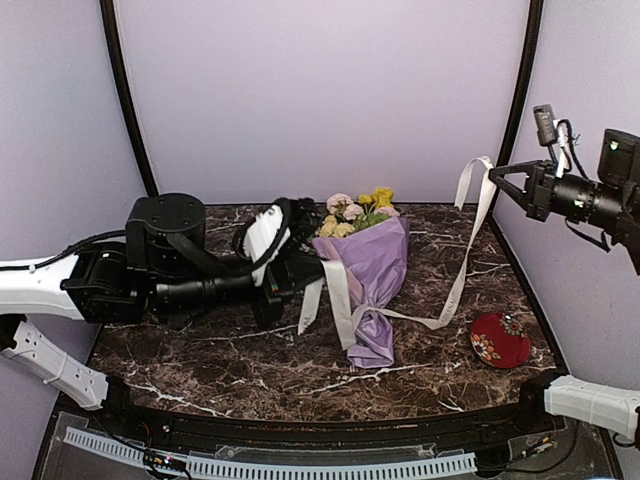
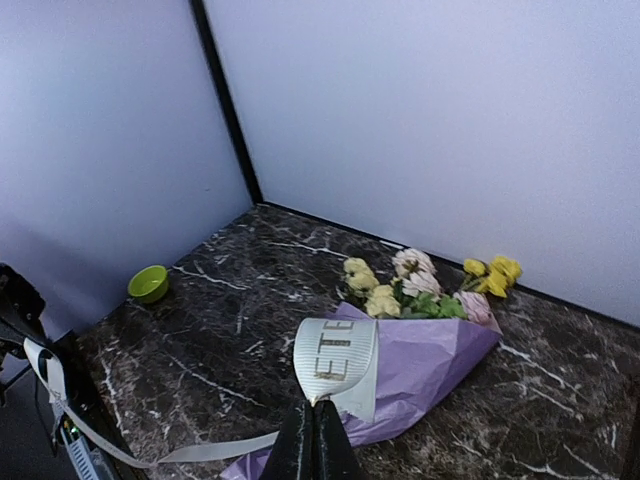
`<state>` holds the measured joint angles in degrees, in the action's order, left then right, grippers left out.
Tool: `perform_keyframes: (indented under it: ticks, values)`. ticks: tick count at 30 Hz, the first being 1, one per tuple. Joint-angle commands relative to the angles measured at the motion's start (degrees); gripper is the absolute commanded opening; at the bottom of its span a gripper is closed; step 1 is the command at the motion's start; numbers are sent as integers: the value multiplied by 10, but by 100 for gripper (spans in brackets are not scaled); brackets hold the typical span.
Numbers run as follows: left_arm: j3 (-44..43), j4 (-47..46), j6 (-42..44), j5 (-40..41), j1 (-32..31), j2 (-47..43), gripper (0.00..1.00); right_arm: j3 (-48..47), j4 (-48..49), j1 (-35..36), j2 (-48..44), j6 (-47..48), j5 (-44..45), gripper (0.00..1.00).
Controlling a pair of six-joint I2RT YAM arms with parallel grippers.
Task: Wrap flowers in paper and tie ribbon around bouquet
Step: Tie the ribbon around the folded bouquet.
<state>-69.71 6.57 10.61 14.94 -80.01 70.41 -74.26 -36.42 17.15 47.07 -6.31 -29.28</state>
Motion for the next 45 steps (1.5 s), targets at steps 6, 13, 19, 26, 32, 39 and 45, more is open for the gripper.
perform_keyframes:
  ticks: [6,13,19,26,32,39,45]
  values:
    - [91,0,-165,122,186,-60,0,58,6,-35,122,-100,298,0]
    - [128,14,-215,107,268,-39,0,121,44,-77,148,-118,256,0]
    - [125,17,-244,106,334,-27,0,117,52,-120,178,-138,251,0]
    - [119,-43,-161,96,342,-31,0,123,61,-125,228,-147,179,0]
    - [84,-56,-127,108,376,-36,0,63,82,-123,239,-149,123,0]
    - [112,-96,-71,60,379,-150,0,-9,68,-122,203,-135,30,0]
    - [185,-128,-50,-52,380,-257,0,-30,83,-122,162,-131,-149,0]
